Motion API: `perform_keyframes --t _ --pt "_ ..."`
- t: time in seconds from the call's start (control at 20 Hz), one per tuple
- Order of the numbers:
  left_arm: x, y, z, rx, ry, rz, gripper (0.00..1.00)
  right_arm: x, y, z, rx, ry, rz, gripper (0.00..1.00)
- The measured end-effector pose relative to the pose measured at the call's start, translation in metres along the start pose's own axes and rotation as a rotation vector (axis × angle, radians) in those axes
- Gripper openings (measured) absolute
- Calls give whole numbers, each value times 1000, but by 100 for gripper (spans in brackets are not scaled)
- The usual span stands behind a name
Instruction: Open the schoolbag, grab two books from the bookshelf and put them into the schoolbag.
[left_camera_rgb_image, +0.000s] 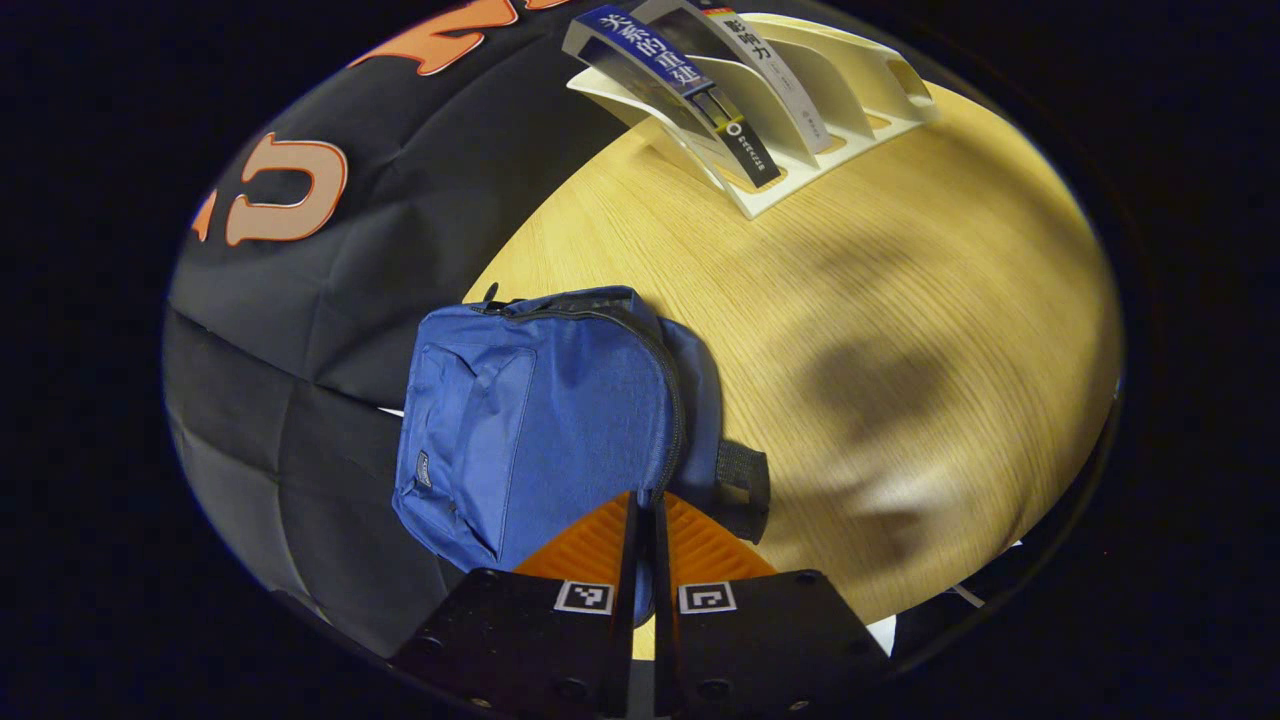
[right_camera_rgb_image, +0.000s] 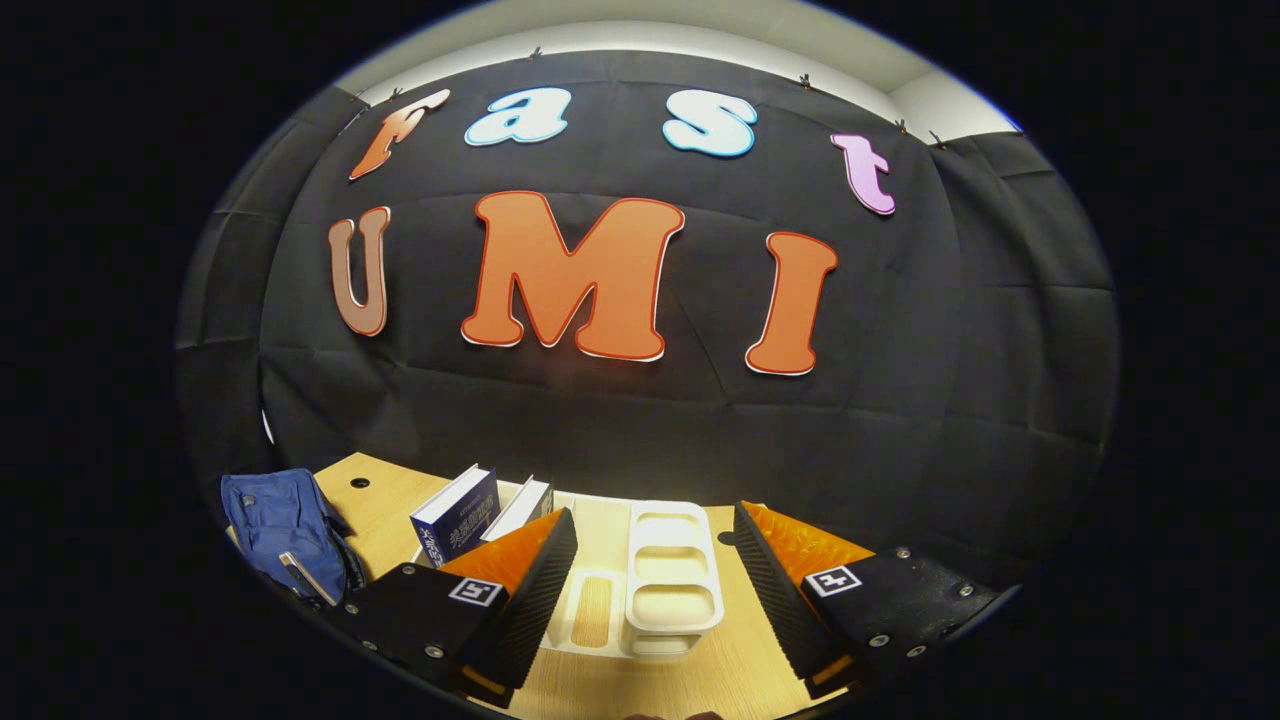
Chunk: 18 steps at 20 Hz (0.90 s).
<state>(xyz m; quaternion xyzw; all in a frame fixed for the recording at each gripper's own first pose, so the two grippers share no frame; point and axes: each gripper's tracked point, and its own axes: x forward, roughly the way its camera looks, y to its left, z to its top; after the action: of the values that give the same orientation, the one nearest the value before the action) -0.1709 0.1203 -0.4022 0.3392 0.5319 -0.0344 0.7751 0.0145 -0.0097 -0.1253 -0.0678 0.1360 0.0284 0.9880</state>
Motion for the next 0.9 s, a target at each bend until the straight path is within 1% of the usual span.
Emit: perform_keyframes --t 0.2,0.35,0.5,0.65,0.8,0.9 --pt "-17 33 18 -82 -41 -38 7 2 19 -2 0 25 43 94" --pt "-38 66 31 -146 -84 -75 6 6 49 0 -1 43 113 94" --pt "-55 105 52 -167 -137 -72 7 13 82 6 -13 65 193 94" --pt "-69 139 63 -199 -180 -88 7 20 118 -2 -13 153 274 94" --pt "-77 177 76 -234 -223 -90 7 33 146 -8 -29 235 316 94" --pt "-84 196 81 -259 -246 -103 7 42 163 -14 -34 301 340 94"
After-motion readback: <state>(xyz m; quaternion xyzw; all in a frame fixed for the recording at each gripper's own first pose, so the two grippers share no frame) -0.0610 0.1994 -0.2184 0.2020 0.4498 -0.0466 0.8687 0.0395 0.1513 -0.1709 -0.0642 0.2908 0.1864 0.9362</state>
